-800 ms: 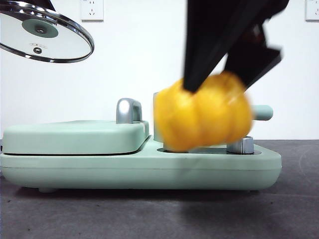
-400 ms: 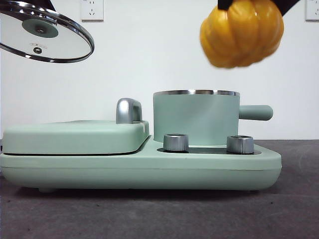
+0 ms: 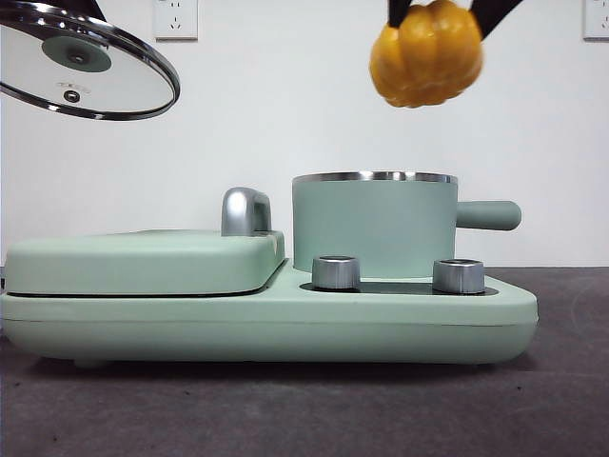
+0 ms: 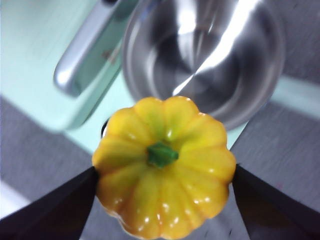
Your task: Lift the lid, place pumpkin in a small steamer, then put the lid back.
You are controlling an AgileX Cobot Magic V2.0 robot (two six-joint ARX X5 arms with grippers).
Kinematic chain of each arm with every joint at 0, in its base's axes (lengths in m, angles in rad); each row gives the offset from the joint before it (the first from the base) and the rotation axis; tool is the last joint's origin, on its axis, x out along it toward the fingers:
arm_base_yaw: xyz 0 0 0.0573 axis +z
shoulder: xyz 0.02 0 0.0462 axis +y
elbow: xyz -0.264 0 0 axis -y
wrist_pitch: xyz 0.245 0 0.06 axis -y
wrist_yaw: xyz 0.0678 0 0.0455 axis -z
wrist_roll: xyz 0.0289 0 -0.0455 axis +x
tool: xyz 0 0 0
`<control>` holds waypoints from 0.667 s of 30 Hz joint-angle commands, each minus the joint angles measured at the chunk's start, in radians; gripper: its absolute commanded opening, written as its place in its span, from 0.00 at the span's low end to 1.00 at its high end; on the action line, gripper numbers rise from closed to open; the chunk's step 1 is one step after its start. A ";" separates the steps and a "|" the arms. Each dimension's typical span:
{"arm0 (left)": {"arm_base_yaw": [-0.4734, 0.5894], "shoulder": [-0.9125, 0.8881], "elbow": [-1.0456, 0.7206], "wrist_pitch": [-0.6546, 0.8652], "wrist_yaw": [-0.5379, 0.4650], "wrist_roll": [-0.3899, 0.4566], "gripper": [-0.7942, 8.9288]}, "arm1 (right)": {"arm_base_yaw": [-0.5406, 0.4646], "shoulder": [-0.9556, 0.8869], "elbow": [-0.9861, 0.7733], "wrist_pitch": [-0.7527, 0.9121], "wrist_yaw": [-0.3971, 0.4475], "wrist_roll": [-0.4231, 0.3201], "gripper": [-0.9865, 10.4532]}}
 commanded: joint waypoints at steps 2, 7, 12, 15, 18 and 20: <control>-0.002 0.004 0.013 0.030 0.005 0.004 0.09 | -0.016 0.108 0.123 -0.056 -0.001 -0.027 0.41; -0.002 0.004 0.013 0.031 0.005 0.004 0.09 | -0.028 0.219 0.215 -0.058 -0.002 -0.043 0.41; -0.002 0.004 0.013 0.035 0.005 0.004 0.09 | -0.028 0.309 0.246 -0.043 0.014 -0.056 0.41; -0.002 0.004 0.013 0.040 0.005 0.004 0.09 | -0.029 0.357 0.246 -0.034 0.018 -0.068 0.41; -0.002 0.004 0.013 0.048 0.005 0.004 0.09 | -0.033 0.401 0.246 -0.021 0.017 -0.076 0.41; -0.002 0.004 0.013 0.050 0.005 0.004 0.09 | -0.034 0.426 0.246 -0.010 0.016 -0.078 0.41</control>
